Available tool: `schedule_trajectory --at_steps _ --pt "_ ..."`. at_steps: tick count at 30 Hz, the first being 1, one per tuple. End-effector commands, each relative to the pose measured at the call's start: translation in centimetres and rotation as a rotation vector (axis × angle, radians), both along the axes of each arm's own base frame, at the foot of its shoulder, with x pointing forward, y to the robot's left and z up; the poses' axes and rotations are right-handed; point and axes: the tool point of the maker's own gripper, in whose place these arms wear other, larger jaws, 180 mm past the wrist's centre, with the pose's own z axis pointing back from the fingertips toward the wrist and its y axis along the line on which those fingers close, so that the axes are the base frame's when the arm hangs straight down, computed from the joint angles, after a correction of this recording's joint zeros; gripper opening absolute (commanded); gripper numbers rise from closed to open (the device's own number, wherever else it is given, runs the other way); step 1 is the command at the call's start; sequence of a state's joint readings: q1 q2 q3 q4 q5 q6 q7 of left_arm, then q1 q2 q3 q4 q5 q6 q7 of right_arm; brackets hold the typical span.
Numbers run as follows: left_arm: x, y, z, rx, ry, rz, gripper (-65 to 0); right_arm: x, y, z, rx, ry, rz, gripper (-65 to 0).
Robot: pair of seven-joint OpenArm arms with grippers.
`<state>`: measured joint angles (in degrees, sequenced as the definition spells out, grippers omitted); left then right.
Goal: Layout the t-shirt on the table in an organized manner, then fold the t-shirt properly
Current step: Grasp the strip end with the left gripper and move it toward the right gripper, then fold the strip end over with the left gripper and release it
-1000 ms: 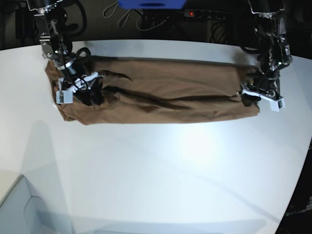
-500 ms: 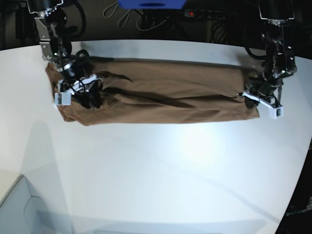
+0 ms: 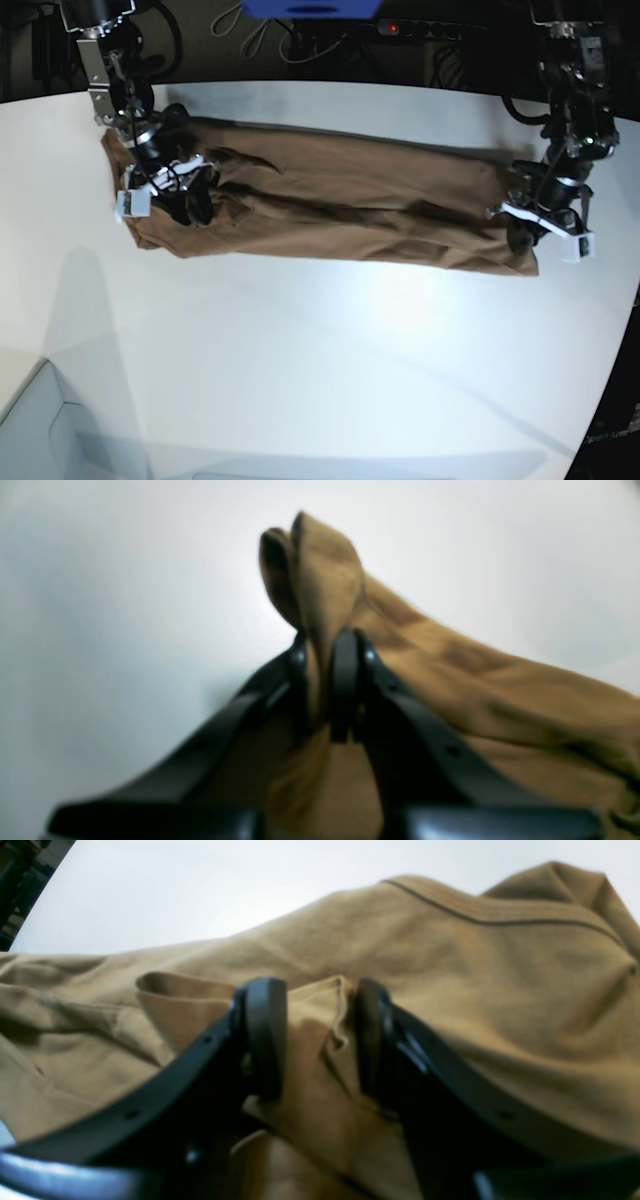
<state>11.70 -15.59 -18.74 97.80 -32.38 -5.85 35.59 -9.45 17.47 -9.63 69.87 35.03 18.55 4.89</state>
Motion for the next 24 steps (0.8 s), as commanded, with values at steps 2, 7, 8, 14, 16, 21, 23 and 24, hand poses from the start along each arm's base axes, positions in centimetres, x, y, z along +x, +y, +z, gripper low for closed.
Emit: schedule_trajectory --at_steps 2,7,8,14,16,21,23,24 --pt "0.0 -1.1 1.4 -0.019 -0.048 -0.012 -65.0 -1.5 0.6 -2.0 -0.034 0.102 0.046 -41.0" --pt "-0.5 -7.4 0.9 -0.032 -0.036 -0.117 -65.0 -1.1 0.6 -1.8 -0.034 0.093 0.046 -41.0" --pt "-0.6 -8.3 0.6 -0.022 -0.022 -0.106 -65.0 -1.1 0.6 -1.8 -0.034 0.093 0.046 -41.0" --pt "-1.5 -14.8 -1.1 0.061 0.055 -0.027 -65.0 -1.1 0.6 -1.8 -0.033 0.093 0.045 -41.0" --pt "-1.7 -17.7 -0.7 0.060 0.049 -0.047 -65.0 -1.1 1.0 -1.8 -0.025 0.093 0.046 -41.0" --pt "-2.2 -22.8 0.1 0.041 0.024 -0.105 -65.0 -1.1 1.1 -1.8 -0.023 0.094 0.045 -41.0" --pt "-2.1 -23.7 -0.5 0.040 0.042 -0.097 -65.0 -1.1 1.1 -1.8 -0.021 0.094 0.045 -41.0" --pt "-1.5 -24.0 -0.5 0.043 0.038 -0.096 -65.0 -1.1 1.1 -1.8 -0.021 0.094 0.045 -41.0"
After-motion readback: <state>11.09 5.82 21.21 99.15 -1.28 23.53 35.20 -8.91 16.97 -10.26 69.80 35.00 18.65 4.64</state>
